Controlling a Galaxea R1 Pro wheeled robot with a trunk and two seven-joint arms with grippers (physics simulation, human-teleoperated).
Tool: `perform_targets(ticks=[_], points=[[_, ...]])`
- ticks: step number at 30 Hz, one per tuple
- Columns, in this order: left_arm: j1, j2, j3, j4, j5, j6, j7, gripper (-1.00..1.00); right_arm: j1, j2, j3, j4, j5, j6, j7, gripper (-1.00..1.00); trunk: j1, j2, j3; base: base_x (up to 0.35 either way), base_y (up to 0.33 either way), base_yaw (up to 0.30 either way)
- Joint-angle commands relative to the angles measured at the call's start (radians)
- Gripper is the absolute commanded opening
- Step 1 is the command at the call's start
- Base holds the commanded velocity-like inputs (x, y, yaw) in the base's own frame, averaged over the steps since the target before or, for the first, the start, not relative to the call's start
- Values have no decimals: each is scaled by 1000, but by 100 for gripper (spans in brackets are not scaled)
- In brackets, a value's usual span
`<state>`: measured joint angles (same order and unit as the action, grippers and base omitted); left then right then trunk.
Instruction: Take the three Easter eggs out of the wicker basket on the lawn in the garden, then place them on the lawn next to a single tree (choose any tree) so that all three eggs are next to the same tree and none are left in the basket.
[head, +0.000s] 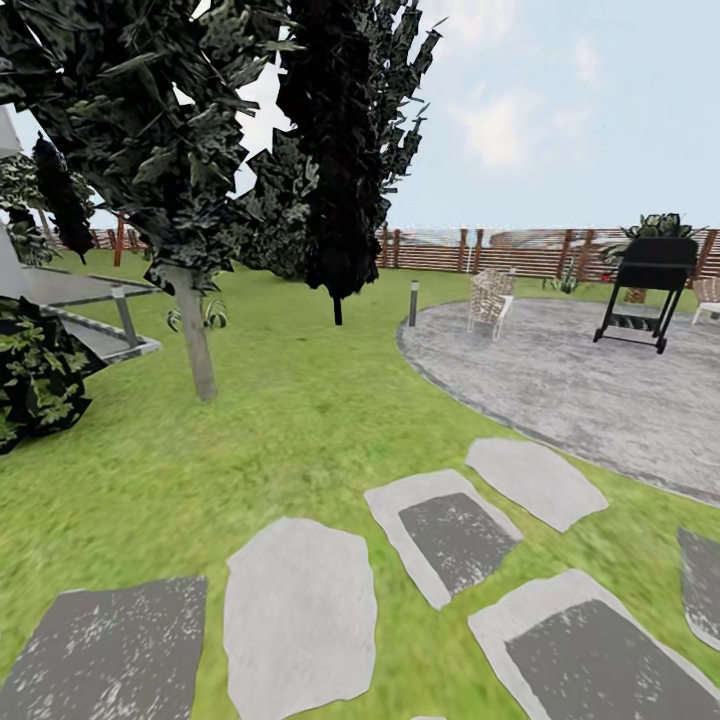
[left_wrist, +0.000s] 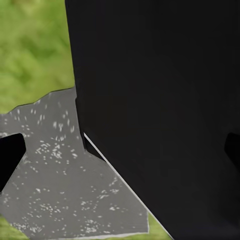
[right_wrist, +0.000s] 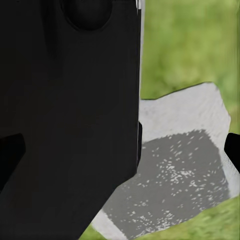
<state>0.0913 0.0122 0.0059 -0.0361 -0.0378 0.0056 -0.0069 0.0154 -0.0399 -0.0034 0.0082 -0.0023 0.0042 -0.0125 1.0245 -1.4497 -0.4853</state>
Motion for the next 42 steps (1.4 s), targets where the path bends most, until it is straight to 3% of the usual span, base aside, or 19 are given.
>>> perform_targets(ticks=[1, 33, 42], points=[[1, 0, 1, -2, -4, 1, -1, 100, 0, 0, 0, 0, 0, 0, -1, 100, 1, 0, -1, 262, 0, 0], [1, 0, 1, -2, -4, 1, -1, 100, 0, 0, -1, 0, -1, 0, -1, 100, 1, 0, -1, 259, 0, 0], [1, 0, 0, -2, -5, 1, -1, 100, 0, 0, -1, 0, -1, 0, -1, 100, 1, 0, -1, 72, 0, 0]])
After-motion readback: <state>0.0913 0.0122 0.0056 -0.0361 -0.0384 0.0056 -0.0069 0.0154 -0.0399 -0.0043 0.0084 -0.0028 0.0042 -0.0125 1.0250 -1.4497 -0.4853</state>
